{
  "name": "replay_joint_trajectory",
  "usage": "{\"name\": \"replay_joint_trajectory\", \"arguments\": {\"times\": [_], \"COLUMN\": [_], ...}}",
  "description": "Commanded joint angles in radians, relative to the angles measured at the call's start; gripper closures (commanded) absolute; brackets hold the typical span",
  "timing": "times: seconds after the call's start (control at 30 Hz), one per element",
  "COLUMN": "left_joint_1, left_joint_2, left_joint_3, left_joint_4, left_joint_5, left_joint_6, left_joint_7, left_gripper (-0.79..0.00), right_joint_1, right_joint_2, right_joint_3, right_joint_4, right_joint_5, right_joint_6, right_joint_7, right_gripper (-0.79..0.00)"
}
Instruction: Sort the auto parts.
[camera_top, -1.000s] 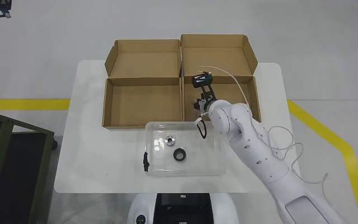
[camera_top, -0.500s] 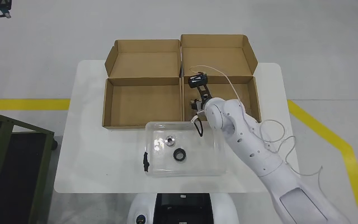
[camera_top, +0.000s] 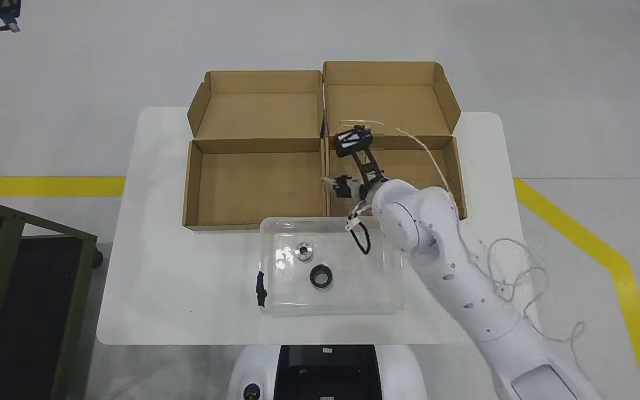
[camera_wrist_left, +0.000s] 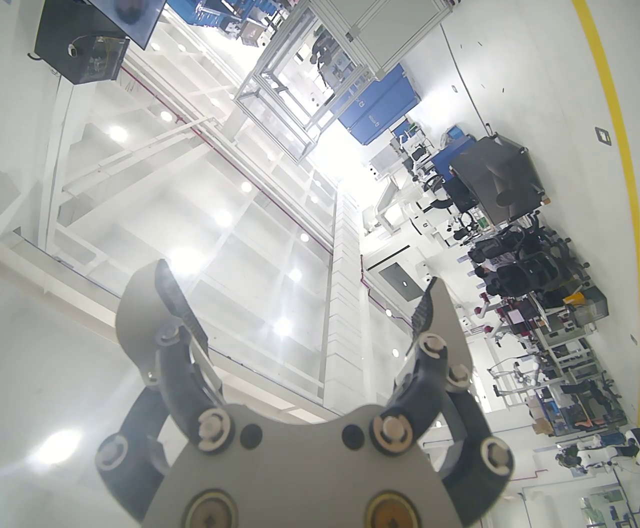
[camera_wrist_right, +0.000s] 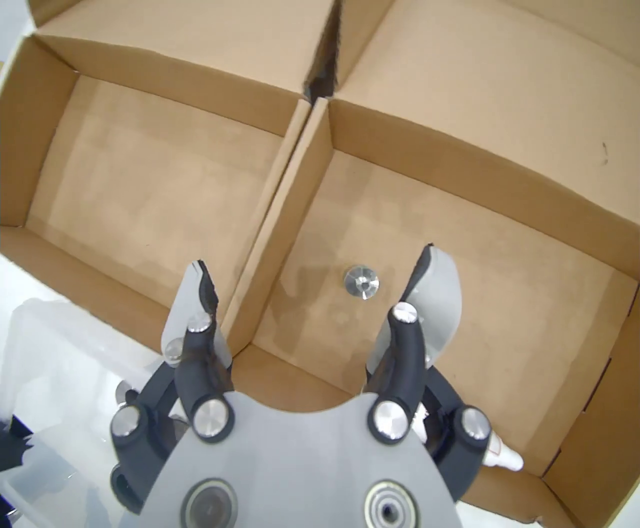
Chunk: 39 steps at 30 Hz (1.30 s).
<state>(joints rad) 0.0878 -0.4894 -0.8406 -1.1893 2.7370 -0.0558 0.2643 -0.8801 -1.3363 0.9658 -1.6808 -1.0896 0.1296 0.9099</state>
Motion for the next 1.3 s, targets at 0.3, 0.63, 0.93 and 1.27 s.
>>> {"name": "replay_joint_trajectory", "arguments": {"times": [0.3,0.63,0.93,1.27], "left_joint_1": [0.0,0.0,0.0,0.0], "left_joint_2": [0.0,0.0,0.0,0.0], "left_joint_3": [0.0,0.0,0.0,0.0], "left_joint_4": [0.0,0.0,0.0,0.0], "left_joint_5": [0.0,0.0,0.0,0.0], "left_joint_6": [0.0,0.0,0.0,0.0], "left_joint_7": [0.0,0.0,0.0,0.0], "left_gripper": [-0.785,-0.785,-0.785,-0.785], "right_joint_1": [-0.231,-0.355,-0.378,-0.378], "right_joint_2": [0.048,0.089,0.106,0.106], "right_joint_3": [0.129,0.199,0.206,0.206], "right_joint_4": [-0.208,-0.25,-0.256,-0.256], "right_joint_5": [0.077,0.098,0.065,0.065], "right_joint_6": [-0.36,-0.773,-0.857,-0.857], "right_joint_7": [-0.127,-0.22,-0.195,-0.195], "right_gripper": [-0.785,-0.785,-0.785,-0.785]}}
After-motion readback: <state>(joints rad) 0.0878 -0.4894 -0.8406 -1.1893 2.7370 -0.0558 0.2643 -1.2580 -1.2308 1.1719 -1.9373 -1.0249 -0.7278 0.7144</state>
